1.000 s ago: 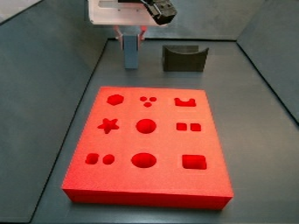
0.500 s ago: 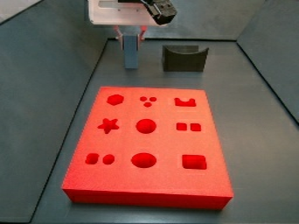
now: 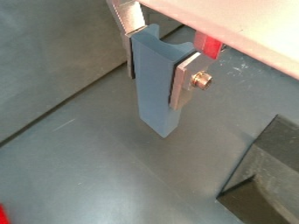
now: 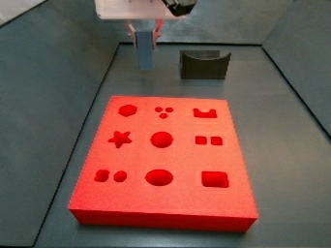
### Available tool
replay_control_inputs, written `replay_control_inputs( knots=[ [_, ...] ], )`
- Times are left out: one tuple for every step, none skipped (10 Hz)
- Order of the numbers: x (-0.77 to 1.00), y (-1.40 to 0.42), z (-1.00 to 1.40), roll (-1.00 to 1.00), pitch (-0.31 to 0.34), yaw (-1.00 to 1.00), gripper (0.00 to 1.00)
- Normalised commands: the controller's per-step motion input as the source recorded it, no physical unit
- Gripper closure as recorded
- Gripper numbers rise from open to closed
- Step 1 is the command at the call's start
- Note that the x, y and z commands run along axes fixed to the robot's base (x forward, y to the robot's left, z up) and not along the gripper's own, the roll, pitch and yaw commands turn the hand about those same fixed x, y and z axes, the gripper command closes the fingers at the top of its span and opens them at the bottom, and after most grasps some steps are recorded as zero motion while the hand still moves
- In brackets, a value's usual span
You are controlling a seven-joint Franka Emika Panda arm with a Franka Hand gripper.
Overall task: Pick up the arch object. Move up. Place the arch object on the fixture. Regrasp the arch object. Rotate the arch object. Move to above the board. Insert the arch object.
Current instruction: Move to above the board.
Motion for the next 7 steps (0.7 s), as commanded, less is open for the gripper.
replay_control_inputs(
  knots=[
    [-0.01, -0.14, 1.00, -0.18, 0.000, -0.04, 1.00],
    [-0.02, -0.14, 1.00, -0.19, 0.007, -0.03, 1.00],
    [-0.02, -0.12, 1.00, -0.20, 0.011, -0.03, 1.00],
    [-0.02, -0.12, 1.00, -0.20, 0.014, -0.03, 1.00],
    [-0.03, -0.11, 1.00, -0.19, 0.017, -0.03, 1.00],
    [-0.03, -0.10, 1.00, -0.18, 0.023, -0.04, 1.00],
    [-0.03, -0.09, 1.00, -0.19, 0.023, -0.03, 1.00]
  ],
)
